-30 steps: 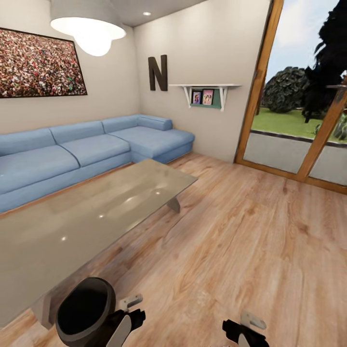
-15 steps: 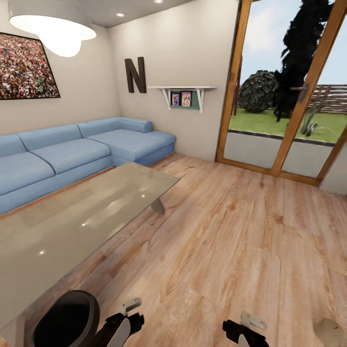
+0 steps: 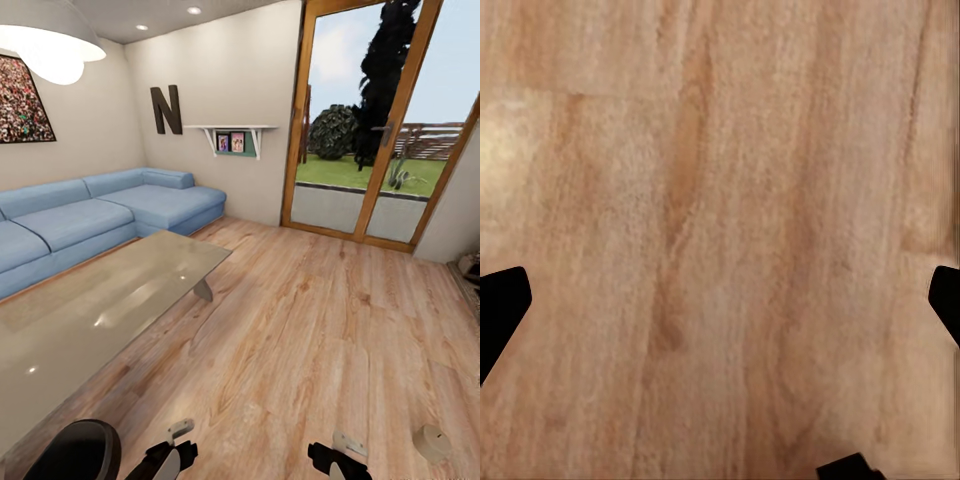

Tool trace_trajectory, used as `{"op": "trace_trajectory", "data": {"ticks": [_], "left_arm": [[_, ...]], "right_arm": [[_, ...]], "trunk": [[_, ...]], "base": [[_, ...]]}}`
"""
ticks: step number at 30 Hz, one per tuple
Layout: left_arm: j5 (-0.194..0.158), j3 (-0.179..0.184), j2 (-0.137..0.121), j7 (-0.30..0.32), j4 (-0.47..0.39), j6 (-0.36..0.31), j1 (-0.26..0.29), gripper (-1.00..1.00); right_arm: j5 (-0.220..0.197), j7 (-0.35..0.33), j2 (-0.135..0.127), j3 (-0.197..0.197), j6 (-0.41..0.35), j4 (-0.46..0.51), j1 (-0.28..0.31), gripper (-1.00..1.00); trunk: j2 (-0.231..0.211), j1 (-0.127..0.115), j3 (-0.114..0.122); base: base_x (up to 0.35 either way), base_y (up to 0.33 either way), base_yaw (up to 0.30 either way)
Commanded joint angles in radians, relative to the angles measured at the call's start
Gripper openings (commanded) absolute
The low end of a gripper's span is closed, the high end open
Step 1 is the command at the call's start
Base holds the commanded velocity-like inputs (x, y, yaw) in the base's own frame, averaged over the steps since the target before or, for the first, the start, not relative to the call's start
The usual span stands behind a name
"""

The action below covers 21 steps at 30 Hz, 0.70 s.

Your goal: Place each of the two pumpkins and all three candles from the living room inside a cabinet in the living room (use any cabinet), then make sure every cabinet is closed, and position the cauldron so it is next to a table in the living room.

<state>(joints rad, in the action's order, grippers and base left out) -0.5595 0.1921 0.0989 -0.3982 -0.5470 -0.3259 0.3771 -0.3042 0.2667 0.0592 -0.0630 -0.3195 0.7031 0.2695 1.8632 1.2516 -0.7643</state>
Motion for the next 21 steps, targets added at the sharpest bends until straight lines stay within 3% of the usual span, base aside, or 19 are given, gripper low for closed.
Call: {"op": "trace_trajectory", "data": {"ticks": [1,21], "left_arm": [[-0.01,0.007,0.0,-0.009,-0.002,-0.002,0.0,1.0],[-0.011,0.009,0.011,-0.007,-0.003,0.0,0.0,1.0]], "right_arm": [[-0.01,0.006,0.001,-0.001,-0.004,0.001,0.0,1.0],[-0.01,0.005,0.0,-0.001,0.005,0.001,0.0,1.0]], "trunk": [[0.0,0.0,0.0],[0.0,0.0,0.026]], "base": [[0.0,0.0,-0.178],[0.0,0.0,-0.207]]}}
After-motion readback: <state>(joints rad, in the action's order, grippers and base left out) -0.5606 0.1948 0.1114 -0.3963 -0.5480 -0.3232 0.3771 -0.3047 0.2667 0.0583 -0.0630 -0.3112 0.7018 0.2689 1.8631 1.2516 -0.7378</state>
